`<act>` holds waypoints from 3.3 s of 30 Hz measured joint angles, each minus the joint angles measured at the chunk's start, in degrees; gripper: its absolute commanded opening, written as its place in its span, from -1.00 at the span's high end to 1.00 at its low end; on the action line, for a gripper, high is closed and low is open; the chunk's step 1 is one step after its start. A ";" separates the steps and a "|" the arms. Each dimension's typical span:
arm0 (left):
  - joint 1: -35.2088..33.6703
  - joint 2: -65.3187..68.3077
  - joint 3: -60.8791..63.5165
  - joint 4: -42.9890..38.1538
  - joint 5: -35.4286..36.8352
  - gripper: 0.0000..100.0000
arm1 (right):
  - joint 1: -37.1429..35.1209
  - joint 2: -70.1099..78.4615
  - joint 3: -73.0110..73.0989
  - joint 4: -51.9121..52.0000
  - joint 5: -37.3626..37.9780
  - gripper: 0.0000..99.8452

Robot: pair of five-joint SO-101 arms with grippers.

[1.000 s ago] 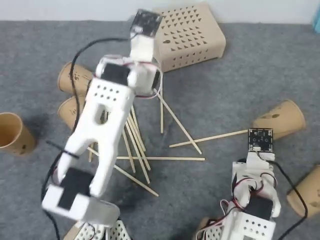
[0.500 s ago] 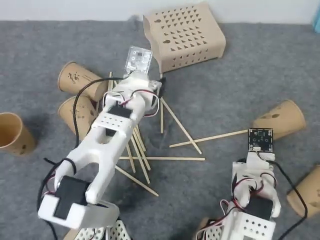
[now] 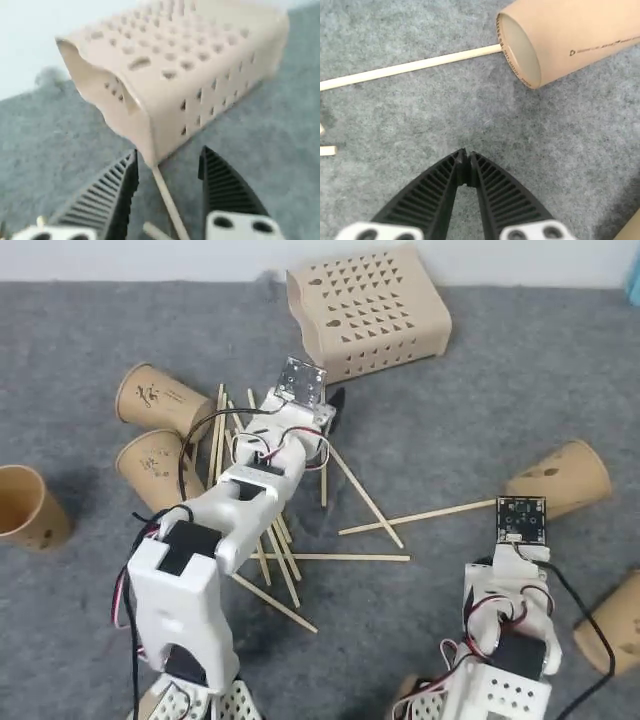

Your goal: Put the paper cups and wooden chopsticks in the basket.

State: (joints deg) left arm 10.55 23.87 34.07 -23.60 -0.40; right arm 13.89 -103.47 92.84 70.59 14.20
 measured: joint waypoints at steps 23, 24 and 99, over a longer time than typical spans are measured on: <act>0.18 19.60 -22.07 -2.90 0.70 0.61 | 0.00 0.00 0.00 0.00 0.00 0.98; 0.18 20.13 -23.21 -2.90 0.70 0.61 | 0.00 0.00 0.00 0.00 0.00 0.98; 20.57 -23.38 -37.27 81.49 7.30 0.98 | 0.00 -0.09 0.00 0.00 0.00 0.98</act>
State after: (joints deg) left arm 31.12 0.48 -3.21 57.89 6.90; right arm 13.89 -103.56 92.84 70.59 14.20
